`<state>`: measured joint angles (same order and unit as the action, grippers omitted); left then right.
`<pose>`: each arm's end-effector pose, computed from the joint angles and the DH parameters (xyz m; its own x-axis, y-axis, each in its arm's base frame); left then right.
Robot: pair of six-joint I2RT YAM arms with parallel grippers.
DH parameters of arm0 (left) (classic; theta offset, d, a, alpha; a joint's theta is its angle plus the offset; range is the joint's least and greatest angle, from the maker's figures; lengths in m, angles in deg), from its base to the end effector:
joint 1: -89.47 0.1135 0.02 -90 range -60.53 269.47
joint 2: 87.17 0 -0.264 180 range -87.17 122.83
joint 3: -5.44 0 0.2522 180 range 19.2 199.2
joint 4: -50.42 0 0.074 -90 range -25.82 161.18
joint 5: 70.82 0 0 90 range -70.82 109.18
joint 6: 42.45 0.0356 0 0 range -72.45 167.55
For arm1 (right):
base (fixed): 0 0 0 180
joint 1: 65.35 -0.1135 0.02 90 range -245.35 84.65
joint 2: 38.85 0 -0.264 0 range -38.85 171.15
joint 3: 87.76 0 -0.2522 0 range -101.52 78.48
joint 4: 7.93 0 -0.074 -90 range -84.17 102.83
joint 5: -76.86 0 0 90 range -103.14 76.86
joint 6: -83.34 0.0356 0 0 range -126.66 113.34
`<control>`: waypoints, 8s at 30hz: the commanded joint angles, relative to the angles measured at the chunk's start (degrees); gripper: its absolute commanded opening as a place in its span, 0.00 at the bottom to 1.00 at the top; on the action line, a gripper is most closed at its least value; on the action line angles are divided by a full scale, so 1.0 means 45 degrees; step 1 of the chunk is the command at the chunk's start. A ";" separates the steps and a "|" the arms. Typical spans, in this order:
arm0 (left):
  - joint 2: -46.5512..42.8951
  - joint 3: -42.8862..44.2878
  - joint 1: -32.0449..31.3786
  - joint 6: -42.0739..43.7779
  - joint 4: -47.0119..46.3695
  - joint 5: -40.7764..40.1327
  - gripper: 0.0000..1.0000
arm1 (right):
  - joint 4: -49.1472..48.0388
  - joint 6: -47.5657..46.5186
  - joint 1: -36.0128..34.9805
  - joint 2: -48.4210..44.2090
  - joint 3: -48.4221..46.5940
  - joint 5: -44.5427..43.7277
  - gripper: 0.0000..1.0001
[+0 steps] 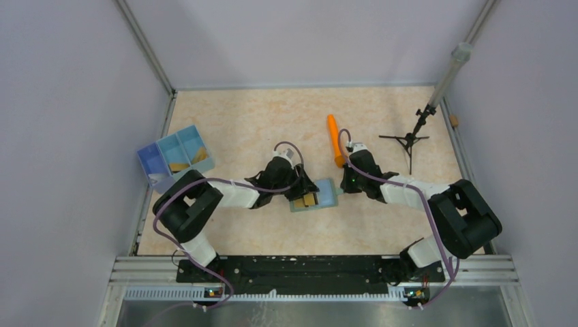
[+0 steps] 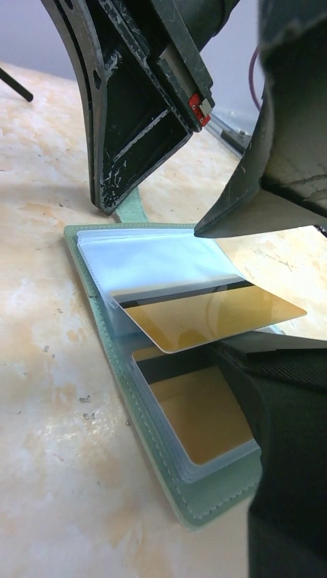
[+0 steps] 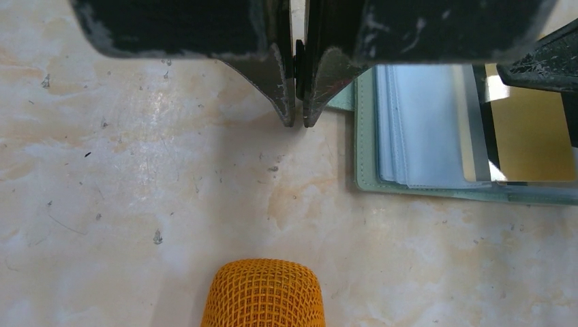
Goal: Put the credit cards into the card holder
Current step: Insert the credit card into the card holder, then turn over the card slot in the card holder, then pick up the credit card from the storage box.
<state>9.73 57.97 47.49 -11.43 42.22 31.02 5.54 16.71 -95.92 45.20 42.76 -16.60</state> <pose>0.2329 -0.2194 0.1350 -0.8926 -0.3251 -0.3122 0.0248 0.6561 -0.7542 0.2366 0.1373 0.1515 -0.7753 0.0019 -0.6316 -0.1802 0.9578 0.2240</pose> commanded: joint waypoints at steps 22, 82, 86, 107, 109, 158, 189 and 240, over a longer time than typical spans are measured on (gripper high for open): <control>-0.1414 0.1023 -0.0425 0.1661 0.5489 -0.1438 0.62 | 0.0251 0.0033 0.0113 -0.0342 -0.0010 -0.0128 0.00; 0.0649 0.1045 -0.1097 0.0530 -0.0628 -0.0316 0.50 | 0.0215 0.0090 0.0110 -0.0204 -0.0010 0.0109 0.00; 0.0679 0.1025 -0.1115 0.0528 -0.0939 -0.0306 0.50 | 0.0257 0.0068 0.0103 -0.0203 -0.0045 0.0106 0.00; -0.0709 0.1408 -0.1124 0.1905 0.1863 -0.1292 0.61 | 0.0647 0.0527 0.0113 -0.2034 -0.0125 0.1314 0.00; -0.0829 0.1496 -0.1131 0.2023 0.2399 -0.1448 0.64 | 0.0595 0.0607 0.0111 -0.2289 -0.0189 0.1703 0.00; 0.0131 0.3350 -0.1767 0.3380 0.4718 -0.2103 0.73 | 0.1076 0.0496 0.0093 -0.3344 -0.0596 0.2693 0.00; -0.0879 0.2540 -0.1766 0.3640 0.5311 -0.3557 0.76 | 0.1477 0.0478 0.0093 -0.2788 -0.0645 0.1462 0.00; -0.5263 0.6257 0.8832 0.7307 1.3015 -0.4683 0.98 | 0.2088 -0.0722 0.0111 -0.5223 -0.1311 0.1419 0.72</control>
<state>-18.24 82.03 83.31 18.19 100.41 8.13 19.72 14.75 -95.92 23.17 37.07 -13.80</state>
